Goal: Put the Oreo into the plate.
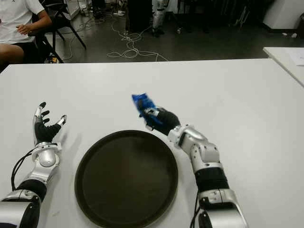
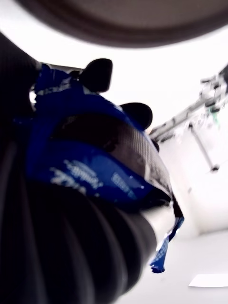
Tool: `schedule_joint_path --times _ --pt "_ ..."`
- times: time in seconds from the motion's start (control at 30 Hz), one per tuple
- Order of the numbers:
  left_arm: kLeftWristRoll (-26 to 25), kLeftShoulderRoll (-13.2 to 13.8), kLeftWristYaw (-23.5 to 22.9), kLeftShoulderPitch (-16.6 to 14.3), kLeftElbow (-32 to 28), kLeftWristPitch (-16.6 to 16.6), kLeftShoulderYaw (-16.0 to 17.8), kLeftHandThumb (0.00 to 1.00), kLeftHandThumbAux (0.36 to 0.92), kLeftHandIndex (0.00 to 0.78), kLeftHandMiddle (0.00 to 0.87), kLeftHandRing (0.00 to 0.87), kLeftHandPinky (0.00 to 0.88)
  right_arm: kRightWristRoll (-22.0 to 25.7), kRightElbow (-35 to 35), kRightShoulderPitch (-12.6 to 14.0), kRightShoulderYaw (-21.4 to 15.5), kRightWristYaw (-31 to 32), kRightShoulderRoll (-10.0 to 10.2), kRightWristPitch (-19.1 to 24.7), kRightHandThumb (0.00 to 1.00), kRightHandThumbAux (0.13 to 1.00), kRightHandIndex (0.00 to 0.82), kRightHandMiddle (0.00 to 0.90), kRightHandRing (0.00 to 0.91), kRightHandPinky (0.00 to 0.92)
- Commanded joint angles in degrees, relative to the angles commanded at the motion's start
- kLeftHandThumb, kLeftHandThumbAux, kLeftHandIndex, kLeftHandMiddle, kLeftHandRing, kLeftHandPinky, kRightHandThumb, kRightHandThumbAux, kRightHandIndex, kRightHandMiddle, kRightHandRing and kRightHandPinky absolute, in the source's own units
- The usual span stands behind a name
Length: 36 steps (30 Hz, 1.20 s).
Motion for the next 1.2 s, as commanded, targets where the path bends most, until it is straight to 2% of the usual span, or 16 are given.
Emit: schedule_joint_path --times 0.13,0.3,0.83,1.2 --pt "-0.4 -0.1 -0.3 0.0 0.1 -0.1 0.2 0.258 0.779 0.113 0.110 0.136 0.206 -3.2 -2.6 1.9 3.5 1.2 -0.7 -3.8 0.709 0.714 0.441 0.811 0.816 0.817" --pt "-0.2 -0.1 -0.1 -0.1 0.2 -0.3 0.2 0.259 0.779 0.114 0.100 0.124 0.177 -5.4 -3.9 3.1 5.6 2.3 -1.0 -7.4 0.709 0.714 0.441 0.808 0.814 0.814" --pt "0.1 0.2 0.0 -0.1 0.1 0.2 0.0 0.229 0.783 0.108 0.105 0.123 0.171 -10.2 -6.2 4.1 10.1 5.2 -3.3 -12.3 0.703 0.718 0.441 0.807 0.815 0.810" --pt "0.0 0.2 -0.5 0.0 0.1 0.2 0.0 0.239 0.788 0.107 0.111 0.126 0.162 -15.2 -6.7 3.7 14.1 8.8 -6.9 -19.1 0.695 0.722 0.440 0.804 0.814 0.807"
